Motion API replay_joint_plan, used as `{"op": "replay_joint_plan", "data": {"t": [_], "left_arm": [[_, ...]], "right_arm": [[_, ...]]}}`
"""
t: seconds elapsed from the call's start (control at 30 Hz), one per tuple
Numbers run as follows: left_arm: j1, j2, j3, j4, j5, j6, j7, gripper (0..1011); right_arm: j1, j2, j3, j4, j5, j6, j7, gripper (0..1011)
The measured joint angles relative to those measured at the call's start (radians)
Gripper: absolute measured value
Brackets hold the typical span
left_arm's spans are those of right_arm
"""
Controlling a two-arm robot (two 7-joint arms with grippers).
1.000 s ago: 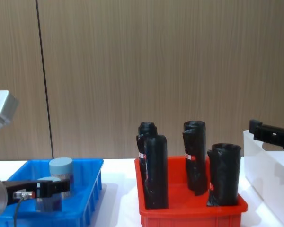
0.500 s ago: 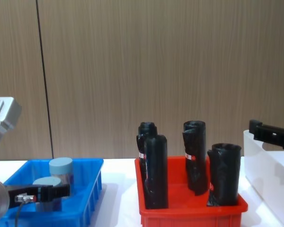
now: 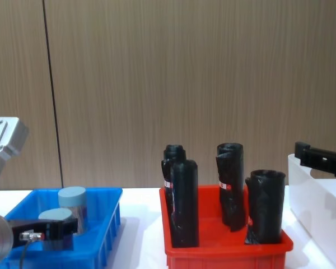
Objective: Pick the cotton swabs from the blue box and place them into the white box.
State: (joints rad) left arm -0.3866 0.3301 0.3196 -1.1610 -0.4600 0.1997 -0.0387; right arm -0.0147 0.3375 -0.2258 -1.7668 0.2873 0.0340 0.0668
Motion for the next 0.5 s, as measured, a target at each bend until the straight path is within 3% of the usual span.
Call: {"op": "replay_joint_plan", "data": {"t": [0.27,0.5], "left_arm": [[0.019,0.011,-0.002,-0.037,0.022,-0.017,-0.001,669],[0.050,0.037,-0.011,-0.111,0.046,-0.031,-0.036,669]], "right_arm": [[0.000,0.000,0.000,0.000,0.000,0.000,0.000,1002],[0.000,0.000,0.000,0.000,0.000,0.000,0.000,1002]]}}
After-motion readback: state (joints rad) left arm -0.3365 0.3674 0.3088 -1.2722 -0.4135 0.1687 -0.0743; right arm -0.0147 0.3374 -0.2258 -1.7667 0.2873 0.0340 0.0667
